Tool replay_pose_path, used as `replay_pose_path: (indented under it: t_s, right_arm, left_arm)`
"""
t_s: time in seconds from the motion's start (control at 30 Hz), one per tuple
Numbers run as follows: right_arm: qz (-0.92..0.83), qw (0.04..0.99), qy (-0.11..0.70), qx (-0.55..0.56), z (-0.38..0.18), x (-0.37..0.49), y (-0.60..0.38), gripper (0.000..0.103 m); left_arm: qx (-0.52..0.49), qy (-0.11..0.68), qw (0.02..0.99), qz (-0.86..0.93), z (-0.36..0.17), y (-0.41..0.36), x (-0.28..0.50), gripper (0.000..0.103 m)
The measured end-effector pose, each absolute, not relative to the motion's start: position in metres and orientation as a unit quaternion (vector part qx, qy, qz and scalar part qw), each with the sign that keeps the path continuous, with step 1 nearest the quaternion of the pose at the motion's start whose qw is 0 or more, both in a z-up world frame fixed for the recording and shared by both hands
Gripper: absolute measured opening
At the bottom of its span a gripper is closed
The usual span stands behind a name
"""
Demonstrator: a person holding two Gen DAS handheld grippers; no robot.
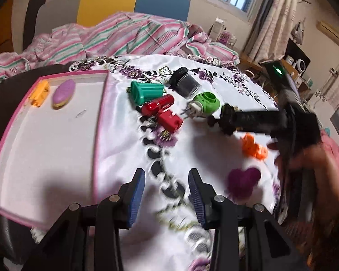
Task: Organize rigid objects
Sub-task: 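Grasp the brown peg comb with the right tool, then grasp the red K puzzle piece with the left tool while the right tool holds the brown comb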
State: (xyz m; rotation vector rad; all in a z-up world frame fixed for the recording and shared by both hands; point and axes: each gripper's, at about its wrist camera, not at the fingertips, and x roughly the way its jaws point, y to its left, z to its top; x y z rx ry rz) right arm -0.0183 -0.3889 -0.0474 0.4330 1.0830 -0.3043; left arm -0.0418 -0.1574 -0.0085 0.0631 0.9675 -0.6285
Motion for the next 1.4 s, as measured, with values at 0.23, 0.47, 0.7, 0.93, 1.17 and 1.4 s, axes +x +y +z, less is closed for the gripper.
replay_pose_path:
  t_s: [0.23,0.47,0.7,0.93,1.17,1.4]
  right_arm:
    - [-0.159,0.814,0.501,0.246,-0.049,-0.027,-0.405,0.046]
    - [-0.16,0.813,0.5,0.252,-0.049,-0.027,-0.406,0.046]
    - [-0.163,0.811,0.499,0.26,-0.05,-0.027,-0.409,0.046]
    - [-0.163,0.811,0.501,0.252,-0.05,-0.026,-0.407,0.046]
    - [-0.164,0.812,0.503,0.247,-0.05,-0.026,-0.407,0.046]
    - [-0.164,0.812,0.506,0.241,-0.051,-0.025,-0.406,0.045]
  left_arm:
    - [0.03,0.484,0.832,-0.27,-0.013,-0.208,-0.003,0.04]
    - [0.032,0.506,0.829,-0.236,-0.031,-0.237,0.031,0.04]
    - [0.023,0.527,0.821,-0.219,-0.052,-0.253,0.059,0.04]
    - [0.02,0.501,0.828,-0.249,-0.06,-0.243,0.055,0.034]
    - [0.025,0.48,0.835,-0.268,-0.061,-0.229,0.048,0.033]
    - [0.02,0.478,0.835,-0.273,-0.059,-0.216,0.04,0.033]
